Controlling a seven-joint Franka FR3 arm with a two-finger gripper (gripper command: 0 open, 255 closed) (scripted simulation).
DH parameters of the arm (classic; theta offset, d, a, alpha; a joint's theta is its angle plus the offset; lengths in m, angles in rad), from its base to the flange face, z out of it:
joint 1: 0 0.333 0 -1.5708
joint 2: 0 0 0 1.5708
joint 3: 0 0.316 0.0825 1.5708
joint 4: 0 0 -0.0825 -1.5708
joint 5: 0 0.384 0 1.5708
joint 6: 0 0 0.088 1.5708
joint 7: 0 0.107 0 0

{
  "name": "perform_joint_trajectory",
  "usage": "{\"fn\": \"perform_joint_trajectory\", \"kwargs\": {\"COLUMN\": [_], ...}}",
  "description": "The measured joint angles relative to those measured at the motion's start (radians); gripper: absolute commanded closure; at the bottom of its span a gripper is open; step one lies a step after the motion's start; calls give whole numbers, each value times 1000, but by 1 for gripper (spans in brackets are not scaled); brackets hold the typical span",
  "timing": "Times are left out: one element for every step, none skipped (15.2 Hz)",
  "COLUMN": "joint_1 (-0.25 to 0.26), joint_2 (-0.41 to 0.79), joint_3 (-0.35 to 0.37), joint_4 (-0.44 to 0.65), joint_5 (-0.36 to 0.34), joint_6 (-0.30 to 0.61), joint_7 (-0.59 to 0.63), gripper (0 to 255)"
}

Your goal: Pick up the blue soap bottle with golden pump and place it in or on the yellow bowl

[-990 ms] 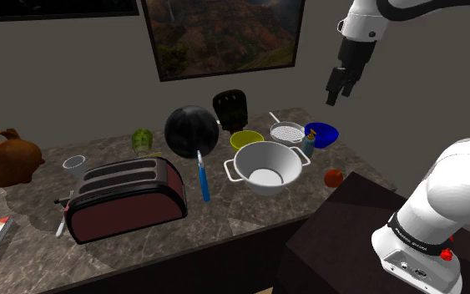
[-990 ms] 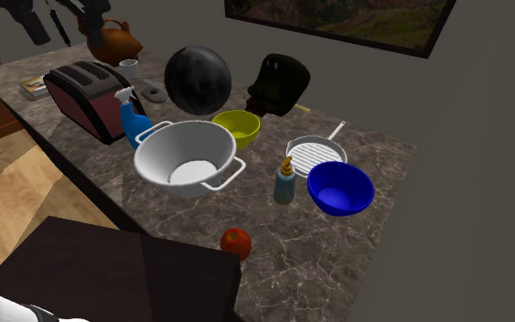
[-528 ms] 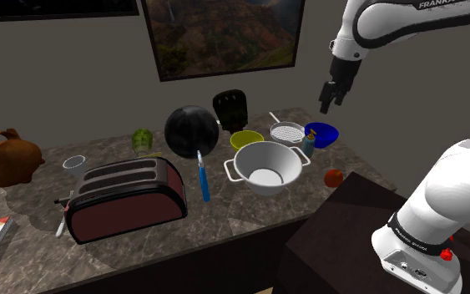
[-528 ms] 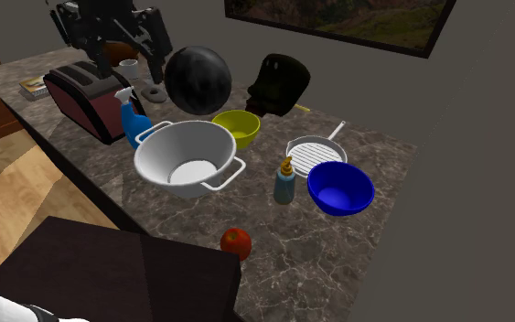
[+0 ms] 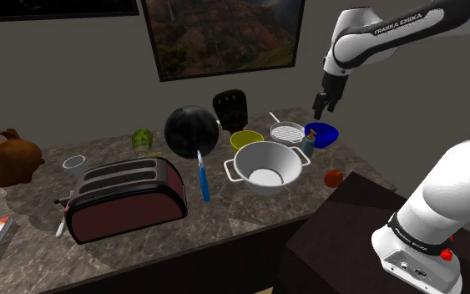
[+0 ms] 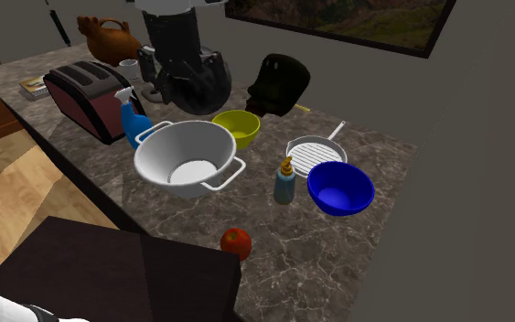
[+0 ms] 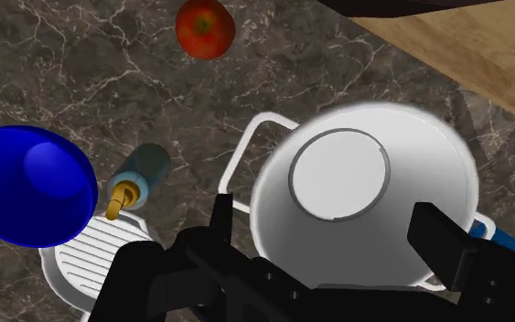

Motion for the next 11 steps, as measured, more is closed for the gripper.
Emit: {"fn": "perform_joint_trajectory", "kwargs": {"joint_1": [-1, -4, -6, -8, -10, -15, -19, -20, -24, -28, -34], "joint_2": [34, 69, 102, 143, 173, 212, 242, 285, 322, 369, 403], "joint_3": [-10, -22, -33, -45, -54, -69, -82, -90, -100, -111, -119], "joint_4": [6, 17, 23, 42, 49, 59, 67, 90, 102, 129, 150], "joint_5": [1, 3, 5, 11, 16, 22, 28, 41, 53, 70, 83], "joint_6": [28, 52, 78, 101, 123, 150, 172, 191, 214, 233, 243], "joint_7": [-9, -23, -35, -50, -63, -84, -102, -119, -138, -162, -183], "gripper": [0, 0, 0, 0, 0, 0, 0, 0, 0, 0, 0]}}
